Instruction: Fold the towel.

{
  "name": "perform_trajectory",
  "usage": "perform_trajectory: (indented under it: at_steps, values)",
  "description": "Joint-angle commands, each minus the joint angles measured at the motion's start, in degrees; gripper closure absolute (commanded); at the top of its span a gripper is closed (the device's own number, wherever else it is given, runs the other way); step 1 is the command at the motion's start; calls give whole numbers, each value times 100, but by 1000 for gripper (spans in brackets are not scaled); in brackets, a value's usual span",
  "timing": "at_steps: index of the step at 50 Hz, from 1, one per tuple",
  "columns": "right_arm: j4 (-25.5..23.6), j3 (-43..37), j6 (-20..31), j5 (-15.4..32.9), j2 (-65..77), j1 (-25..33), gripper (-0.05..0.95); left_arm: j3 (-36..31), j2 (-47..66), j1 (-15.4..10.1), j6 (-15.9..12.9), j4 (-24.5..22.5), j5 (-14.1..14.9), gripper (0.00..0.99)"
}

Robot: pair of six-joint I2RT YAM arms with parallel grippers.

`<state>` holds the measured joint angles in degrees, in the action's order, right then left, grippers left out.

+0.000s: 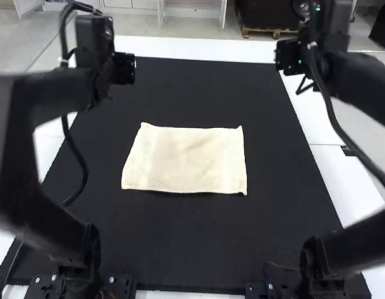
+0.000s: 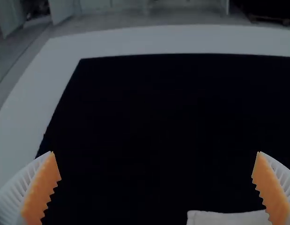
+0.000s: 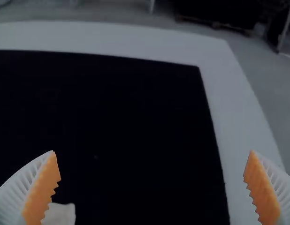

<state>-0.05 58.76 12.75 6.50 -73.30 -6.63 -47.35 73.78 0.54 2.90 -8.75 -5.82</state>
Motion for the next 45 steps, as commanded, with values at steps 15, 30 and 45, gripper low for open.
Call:
perform_trajectory:
  at_steps: [15,30,45]
  values:
    - [-1287,900,-484,27,-1925,-593,-5,-389,1367,8,106,40,-94,34]
    - [-1339,1357,-845,9,-2936,-585,-5,-459,1710,-97,-114,-355,-85,34]
    - [-1137,1296,-1091,-325,-3534,-497,-5,-617,2343,-546,-96,-566,-112,34]
